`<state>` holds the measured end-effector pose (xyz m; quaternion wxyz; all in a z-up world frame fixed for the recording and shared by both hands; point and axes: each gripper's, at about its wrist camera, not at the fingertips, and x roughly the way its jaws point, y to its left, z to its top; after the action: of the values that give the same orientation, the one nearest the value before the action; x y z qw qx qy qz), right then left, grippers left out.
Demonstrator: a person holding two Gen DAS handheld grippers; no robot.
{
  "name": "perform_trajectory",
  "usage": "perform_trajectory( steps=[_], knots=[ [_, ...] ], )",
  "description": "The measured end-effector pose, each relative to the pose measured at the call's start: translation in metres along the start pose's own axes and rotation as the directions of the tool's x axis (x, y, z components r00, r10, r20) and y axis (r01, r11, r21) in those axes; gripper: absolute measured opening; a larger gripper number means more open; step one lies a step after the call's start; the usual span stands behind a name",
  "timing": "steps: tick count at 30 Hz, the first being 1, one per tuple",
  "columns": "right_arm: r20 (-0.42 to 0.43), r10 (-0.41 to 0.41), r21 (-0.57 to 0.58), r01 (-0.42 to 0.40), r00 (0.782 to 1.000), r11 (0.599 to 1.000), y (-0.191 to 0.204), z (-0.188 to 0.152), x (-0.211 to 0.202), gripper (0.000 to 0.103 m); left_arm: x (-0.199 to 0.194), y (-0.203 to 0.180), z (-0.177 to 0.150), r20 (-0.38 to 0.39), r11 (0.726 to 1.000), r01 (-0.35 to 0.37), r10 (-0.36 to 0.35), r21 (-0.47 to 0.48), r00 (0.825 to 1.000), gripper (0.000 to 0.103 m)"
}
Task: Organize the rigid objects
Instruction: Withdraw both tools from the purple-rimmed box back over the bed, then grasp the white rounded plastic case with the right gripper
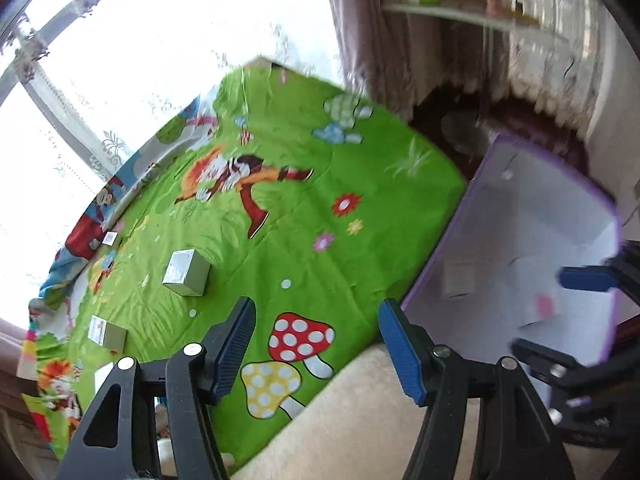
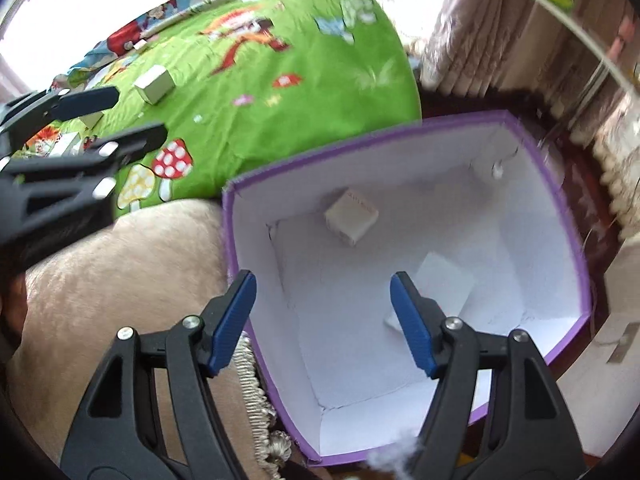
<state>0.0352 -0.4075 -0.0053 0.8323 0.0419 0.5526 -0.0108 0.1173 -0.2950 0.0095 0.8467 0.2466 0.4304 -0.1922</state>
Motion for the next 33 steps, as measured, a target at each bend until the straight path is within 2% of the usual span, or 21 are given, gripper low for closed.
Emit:
perform_trajectory(
  steps=[4, 6, 9, 12, 16, 21, 27, 31, 33],
  knots=[
    [0.050, 0.132, 0.027, -0.134, 0.990, 0.991, 0.014, 0.012, -0.019, 0.074, -0.035, 0.035, -0.021, 0.081, 0.990, 0.028, -0.017, -0.138, 0.997, 0.065],
    [0.085, 0.127, -0.017, -0.126, 0.988, 0.992, 0.033, 0.016, -0.027, 0.074, -0.059, 0.055, -0.045, 0.112, 0.975, 0.027, -0.002, -0.219, 0.994, 0.065],
    [0.106, 0.152, -0.088, -0.143, 0.983, 0.986, 0.068, 0.021, -0.033, 0.075, -0.073, 0.092, -0.076, 0.123, 0.946, 0.009, 0.033, -0.325, 0.992, 0.065],
    [0.089, 0.201, -0.137, -0.188, 0.976, 0.973, 0.102, 0.022, -0.033, 0.075, -0.085, 0.129, -0.114, 0.119, 0.895, 0.002, 0.058, -0.446, 0.991, 0.065],
    [0.061, 0.240, -0.207, -0.223, 0.969, 0.953, 0.144, 0.022, -0.031, 0.076, -0.100, 0.163, -0.158, 0.104, 0.839, -0.013, 0.084, -0.544, 0.991, 0.065],
    [0.027, 0.249, -0.279, -0.232, 0.968, 0.932, 0.188, 0.015, -0.022, 0.076, -0.102, 0.194, -0.204, 0.049, 0.762, -0.029, 0.080, -0.647, 0.996, 0.066],
    [-0.012, 0.240, -0.317, -0.232, 0.971, 0.920, 0.224, 0.018, -0.007, 0.076, -0.087, 0.220, -0.237, 0.010, 0.632, -0.004, 0.019, -0.775, 1.000, 0.068],
    [-0.032, 0.226, -0.328, -0.224, 0.974, 0.918, 0.241, 0.023, -0.001, 0.076, -0.086, 0.225, -0.245, -0.004, 0.596, -0.009, 0.010, -0.803, 1.000, 0.069],
    [-0.044, 0.216, -0.333, -0.219, 0.975, 0.917, 0.252, 0.027, 0.003, 0.076, -0.087, 0.226, -0.246, -0.014, 0.587, -0.014, 0.004, -0.809, 1.000, 0.071]
  ],
)
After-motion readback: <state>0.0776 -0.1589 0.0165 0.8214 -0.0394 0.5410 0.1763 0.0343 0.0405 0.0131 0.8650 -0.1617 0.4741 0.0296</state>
